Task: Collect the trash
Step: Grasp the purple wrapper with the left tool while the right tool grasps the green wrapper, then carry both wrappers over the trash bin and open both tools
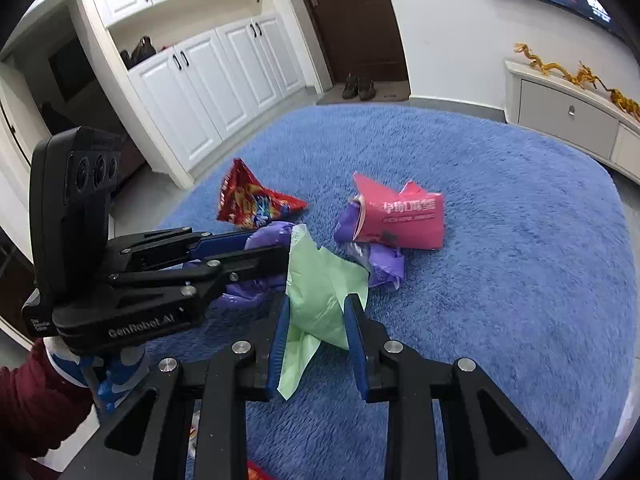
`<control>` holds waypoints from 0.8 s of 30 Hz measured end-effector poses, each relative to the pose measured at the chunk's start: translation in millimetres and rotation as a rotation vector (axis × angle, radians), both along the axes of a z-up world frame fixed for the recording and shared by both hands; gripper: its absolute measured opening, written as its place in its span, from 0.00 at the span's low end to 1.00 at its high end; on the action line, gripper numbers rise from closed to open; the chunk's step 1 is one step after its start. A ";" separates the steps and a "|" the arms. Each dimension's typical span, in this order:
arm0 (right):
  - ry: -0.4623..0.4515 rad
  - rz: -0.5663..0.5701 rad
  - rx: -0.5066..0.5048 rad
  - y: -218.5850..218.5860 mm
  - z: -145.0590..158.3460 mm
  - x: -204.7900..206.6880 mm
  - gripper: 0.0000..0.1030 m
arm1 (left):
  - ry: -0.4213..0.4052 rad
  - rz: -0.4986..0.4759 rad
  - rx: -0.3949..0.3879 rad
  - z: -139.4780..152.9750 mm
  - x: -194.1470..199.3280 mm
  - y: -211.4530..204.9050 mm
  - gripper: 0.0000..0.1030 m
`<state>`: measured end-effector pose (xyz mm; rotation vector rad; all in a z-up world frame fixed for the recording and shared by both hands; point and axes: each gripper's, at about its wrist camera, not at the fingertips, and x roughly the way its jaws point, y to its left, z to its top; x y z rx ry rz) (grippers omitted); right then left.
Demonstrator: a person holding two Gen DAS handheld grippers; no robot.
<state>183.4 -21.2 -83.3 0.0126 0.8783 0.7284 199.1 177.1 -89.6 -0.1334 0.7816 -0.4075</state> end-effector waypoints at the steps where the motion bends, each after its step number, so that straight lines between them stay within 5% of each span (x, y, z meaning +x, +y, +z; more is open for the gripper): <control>1: -0.002 -0.001 0.009 -1.4 2.1 -2.8 0.25 | -0.010 -0.002 -0.015 6.1 -4.8 1.7 0.25; 24: -0.152 -0.225 0.160 -108.0 76.0 -121.0 0.25 | -0.164 0.000 -0.086 100.6 -105.9 -3.3 0.25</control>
